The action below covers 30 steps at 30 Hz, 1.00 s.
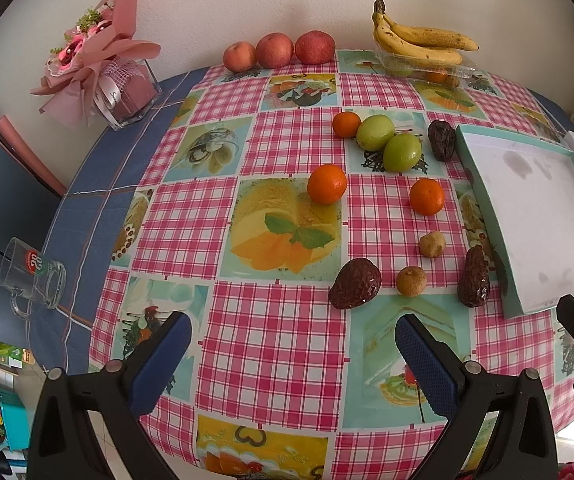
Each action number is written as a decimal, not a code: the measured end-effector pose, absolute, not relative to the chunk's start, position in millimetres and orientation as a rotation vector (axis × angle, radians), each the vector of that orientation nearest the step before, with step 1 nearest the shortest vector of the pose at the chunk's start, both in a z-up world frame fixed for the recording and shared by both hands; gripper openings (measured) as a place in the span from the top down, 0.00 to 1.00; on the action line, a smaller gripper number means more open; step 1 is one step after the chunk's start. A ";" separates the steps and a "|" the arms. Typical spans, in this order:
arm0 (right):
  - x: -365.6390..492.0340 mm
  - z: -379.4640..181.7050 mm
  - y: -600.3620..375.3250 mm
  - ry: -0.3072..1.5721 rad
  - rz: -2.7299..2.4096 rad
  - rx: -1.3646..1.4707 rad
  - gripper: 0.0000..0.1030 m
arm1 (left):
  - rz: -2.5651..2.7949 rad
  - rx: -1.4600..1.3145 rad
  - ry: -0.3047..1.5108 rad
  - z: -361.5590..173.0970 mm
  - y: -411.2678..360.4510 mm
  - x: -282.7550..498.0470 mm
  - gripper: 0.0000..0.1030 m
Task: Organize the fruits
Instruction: 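Grasp a dark brown date with the left tool while the right tool grasps another date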
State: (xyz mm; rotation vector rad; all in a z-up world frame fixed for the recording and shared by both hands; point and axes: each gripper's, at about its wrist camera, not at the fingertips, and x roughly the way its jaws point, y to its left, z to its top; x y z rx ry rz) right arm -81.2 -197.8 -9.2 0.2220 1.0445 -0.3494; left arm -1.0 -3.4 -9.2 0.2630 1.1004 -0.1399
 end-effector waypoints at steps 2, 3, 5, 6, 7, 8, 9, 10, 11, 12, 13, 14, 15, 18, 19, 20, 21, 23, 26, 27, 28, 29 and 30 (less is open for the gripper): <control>-81.2 -9.2 -197.8 1.045 -0.349 0.223 0.01 | -0.140 0.263 1.101 -9.2 -3.4 -1.0 0.00; -81.0 -9.3 -197.9 1.045 -0.349 0.223 0.01 | -0.140 0.263 1.101 -9.2 -3.5 -1.0 0.00; -81.2 -9.2 -197.9 1.044 -0.349 0.224 0.01 | -0.140 0.264 1.101 -9.9 -3.8 -1.4 0.00; -81.0 -9.4 -198.0 1.044 -0.349 0.224 0.01 | -0.140 0.264 1.101 -10.4 -3.9 -1.9 0.00; -80.6 -9.2 -198.3 1.045 -0.349 0.224 0.01 | -0.140 0.263 1.101 -10.5 -3.9 -1.8 0.00; -80.5 -8.5 -198.7 1.045 -0.349 0.224 0.02 | -0.140 0.262 1.101 -10.3 -3.9 -1.8 0.00; -80.4 -8.0 -199.1 1.045 -0.349 0.224 0.01 | -0.144 0.253 1.097 -9.8 -3.5 -1.8 0.00; -80.7 -7.4 -199.4 1.045 -0.349 0.224 0.01 | -0.150 0.223 1.084 -8.9 -1.4 -2.3 0.00; -80.6 -6.8 -199.7 1.044 -0.350 0.224 0.01 | -0.150 0.188 1.069 -6.7 1.9 -1.9 0.00; -80.9 -5.4 -200.0 1.033 -0.350 0.225 0.01 | -0.143 0.161 1.055 -4.6 5.3 -0.8 0.00; -81.6 -2.4 -200.1 1.005 -0.348 0.227 0.01 | -0.130 0.136 1.040 -3.2 9.6 0.7 0.00; -83.3 0.1 -199.1 0.980 -0.343 0.227 0.01 | -0.117 0.115 1.031 -2.2 14.0 3.3 0.00; -83.1 1.7 -198.2 0.960 -0.336 0.227 0.02 | -0.105 0.093 1.027 -1.6 17.6 7.1 0.00; -77.7 3.0 -189.7 0.921 -0.309 0.205 0.02 | -0.082 0.004 1.050 -5.1 32.5 19.7 0.00; -75.7 4.1 -186.3 0.911 -0.301 0.189 0.02 | -0.071 -0.024 1.069 -8.4 37.1 24.9 0.00; -73.3 5.5 -181.9 0.899 -0.292 0.176 0.02 | -0.054 -0.047 1.094 -12.6 41.5 30.6 0.00; -71.0 7.4 -179.5 0.892 -0.284 0.169 0.01 | -0.036 -0.068 1.118 -18.0 45.4 34.8 0.00; -63.4 9.7 -173.2 0.878 -0.258 0.167 0.02 | -0.029 -0.097 1.145 -23.9 48.9 39.8 0.00; -50.1 11.2 -173.1 0.896 -0.232 0.201 0.02 | -0.052 -0.134 1.150 -27.1 47.5 45.3 0.00; -46.7 10.7 -174.0 0.904 -0.223 0.209 0.02 | -0.063 -0.151 1.138 -26.8 47.7 46.2 0.00; -41.6 9.0 -172.0 0.913 -0.204 0.215 0.02 | -0.067 -0.162 1.131 -26.8 47.0 47.2 0.00; -40.4 8.8 -170.9 0.915 -0.199 0.214 0.02 | -0.073 -0.178 1.118 -26.2 46.5 50.2 0.00; -35.7 7.1 -167.6 0.926 -0.191 0.208 0.02 | -0.076 -0.193 1.102 -23.7 47.3 50.9 0.00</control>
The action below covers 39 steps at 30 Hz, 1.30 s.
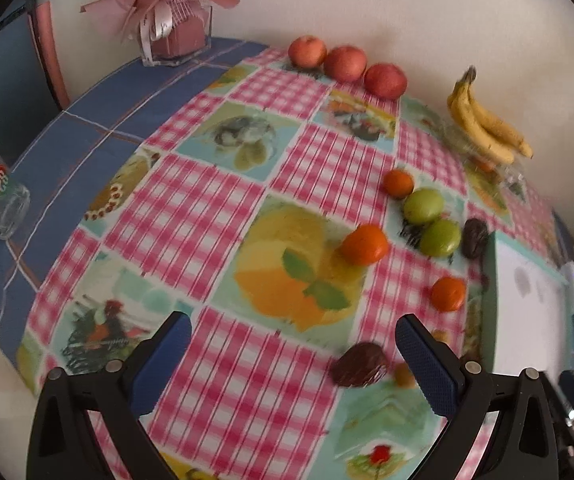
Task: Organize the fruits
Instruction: 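Grasp a dark brown date with the left tool while the right tool grasps another date, then carry both dates into the white tray and open both tools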
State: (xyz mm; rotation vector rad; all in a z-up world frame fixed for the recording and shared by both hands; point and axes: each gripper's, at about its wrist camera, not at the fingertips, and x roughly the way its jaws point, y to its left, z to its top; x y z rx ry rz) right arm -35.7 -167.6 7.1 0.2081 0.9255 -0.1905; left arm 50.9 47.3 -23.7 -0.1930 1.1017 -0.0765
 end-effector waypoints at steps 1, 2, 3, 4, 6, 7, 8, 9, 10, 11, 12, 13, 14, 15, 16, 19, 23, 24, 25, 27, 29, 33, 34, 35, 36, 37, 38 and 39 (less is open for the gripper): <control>-33.2 6.7 -166.9 0.930 -0.190 0.210 0.02 | -0.081 -0.212 1.070 -19.3 47.6 51.7 0.00; -31.5 6.8 -167.9 0.934 -0.188 0.215 0.02 | -0.085 -0.217 1.043 -15.6 48.5 51.5 0.00; -30.0 7.6 -168.8 0.933 -0.183 0.231 0.02 | -0.088 -0.224 1.017 -12.3 48.8 51.2 0.00; -28.8 9.2 -169.7 0.926 -0.174 0.247 0.02 | -0.096 -0.224 0.986 -7.8 48.1 51.2 0.00; -25.0 13.3 -169.7 0.912 -0.168 0.250 0.02 | -0.108 -0.211 0.988 -5.7 44.4 55.9 0.00; -22.8 15.0 -169.6 0.908 -0.169 0.243 0.02 | -0.122 -0.198 1.006 -6.2 40.6 59.9 0.00; -22.2 16.6 -167.7 0.903 -0.168 0.232 0.05 | -0.129 -0.190 1.021 -7.7 38.1 62.0 0.00; -20.9 17.0 -166.5 0.905 -0.164 0.226 0.12 | -0.132 -0.182 1.032 -9.7 36.2 63.5 0.00; -19.1 15.8 -165.7 0.913 -0.159 0.225 0.18 | -0.134 -0.174 1.050 -12.1 33.1 66.3 0.00; -17.4 14.1 -164.9 0.920 -0.156 0.225 0.21 | -0.139 -0.175 1.067 -14.4 31.4 68.0 0.00; -15.7 11.0 -164.2 0.934 -0.149 0.228 0.24 | -0.154 -0.194 1.090 -16.7 30.3 69.5 0.00; -13.8 7.5 -164.1 0.950 -0.144 0.233 0.25 | -0.168 -0.211 1.111 -21.7 29.3 70.1 0.00; -12.3 3.7 -164.5 0.966 -0.141 0.240 0.25 | -0.176 -0.217 1.134 -25.5 27.2 70.5 0.00; -10.9 -1.3 -165.0 0.991 -0.135 0.254 0.28 | -0.180 -0.214 1.156 -30.3 23.9 70.7 0.01; -9.8 -7.6 -166.2 1.019 -0.131 0.277 0.34 | -0.185 -0.207 1.188 -36.4 20.4 71.1 0.01; -7.3 -24.0 -168.5 1.085 -0.125 0.303 0.42 | -0.205 -0.229 1.263 -51.2 15.6 71.6 0.12; -6.9 -37.3 -168.8 1.129 -0.117 0.321 0.51 | -0.235 -0.245 1.351 -68.5 10.3 70.3 0.26; -6.1 -39.3 -167.9 1.139 -0.114 0.324 0.54 | -0.239 -0.252 1.363 -70.6 9.9 69.7 0.28; -5.5 -41.9 -166.7 1.150 -0.107 0.324 0.56 | -0.241 -0.252 1.373 -72.6 9.3 69.2 0.29; -5.5 -45.9 -164.1 1.165 -0.092 0.328 0.56 | -0.241 -0.244 1.388 -75.8 8.1 67.3 0.32; -5.1 -50.7 -162.8 1.182 -0.091 0.327 0.56 | -0.248 -0.248 1.407 -80.4 5.4 66.9 0.38; -4.2 -63.5 -160.7 1.227 -0.097 0.316 0.60 | -0.261 -0.251 1.418 -82.3 3.4 65.4 0.54; -3.4 -63.3 -159.8 1.227 -0.098 0.306 0.61 | -0.265 -0.256 1.418 -82.5 3.4 65.2 0.54; -3.0 -63.3 -158.8 1.229 -0.096 0.303 0.61 | -0.266 -0.255 1.418 -82.3 3.6 65.2 0.54; -3.2 -64.0 -158.4 1.233 -0.093 0.304 0.62 | -0.267 -0.253 1.416 -81.5 3.3 64.8 0.54; -3.1 -65.3 -158.2 1.239 -0.094 0.303 0.64 | -0.267 -0.253 1.414 -81.8 3.4 66.1 0.54; -2.8 -67.5 -158.3 1.247 -0.097 0.298 0.65 | -0.269 -0.256 1.411 -81.4 3.6 66.3 0.54; -2.7 -68.4 -158.7 1.251 -0.097 0.298 0.65 | -0.271 -0.258 1.409 -80.9 3.8 66.6 0.54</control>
